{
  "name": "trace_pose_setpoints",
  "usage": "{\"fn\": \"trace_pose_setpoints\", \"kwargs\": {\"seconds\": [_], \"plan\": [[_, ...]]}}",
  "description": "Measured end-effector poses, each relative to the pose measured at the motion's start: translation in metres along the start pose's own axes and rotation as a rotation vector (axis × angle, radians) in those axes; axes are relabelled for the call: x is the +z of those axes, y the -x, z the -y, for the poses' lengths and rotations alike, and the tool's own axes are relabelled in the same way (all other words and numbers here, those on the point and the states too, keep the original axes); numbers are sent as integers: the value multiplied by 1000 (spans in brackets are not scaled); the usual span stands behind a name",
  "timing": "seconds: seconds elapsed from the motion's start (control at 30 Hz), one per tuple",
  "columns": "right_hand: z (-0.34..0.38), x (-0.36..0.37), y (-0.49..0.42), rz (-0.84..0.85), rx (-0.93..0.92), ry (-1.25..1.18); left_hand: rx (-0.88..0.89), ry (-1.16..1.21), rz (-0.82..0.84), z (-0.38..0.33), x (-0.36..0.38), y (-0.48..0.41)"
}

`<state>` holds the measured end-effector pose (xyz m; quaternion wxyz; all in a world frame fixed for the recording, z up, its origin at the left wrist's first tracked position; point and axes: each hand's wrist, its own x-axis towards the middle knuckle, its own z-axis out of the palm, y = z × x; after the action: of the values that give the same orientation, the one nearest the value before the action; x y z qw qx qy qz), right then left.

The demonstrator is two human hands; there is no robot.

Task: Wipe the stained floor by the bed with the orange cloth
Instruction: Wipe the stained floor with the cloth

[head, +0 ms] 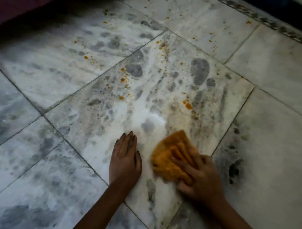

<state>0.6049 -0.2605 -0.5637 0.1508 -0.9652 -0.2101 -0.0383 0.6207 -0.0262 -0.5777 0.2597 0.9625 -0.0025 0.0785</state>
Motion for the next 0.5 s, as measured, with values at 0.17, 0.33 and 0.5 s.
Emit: {"fn": "trace_pose_setpoints", "kwargs": {"seconds": [0.17, 0.33, 0.5], "plan": [[-75, -24, -42, -149, 505, 141, 40, -21, 31, -12, 9, -15], [-25, -7, -122, -106, 555, 32, 83, -99, 95, -30, 17, -41], [-46, -21, -11, 1, 176, 45, 103, -123, 90, -32, 23, -65]]}}
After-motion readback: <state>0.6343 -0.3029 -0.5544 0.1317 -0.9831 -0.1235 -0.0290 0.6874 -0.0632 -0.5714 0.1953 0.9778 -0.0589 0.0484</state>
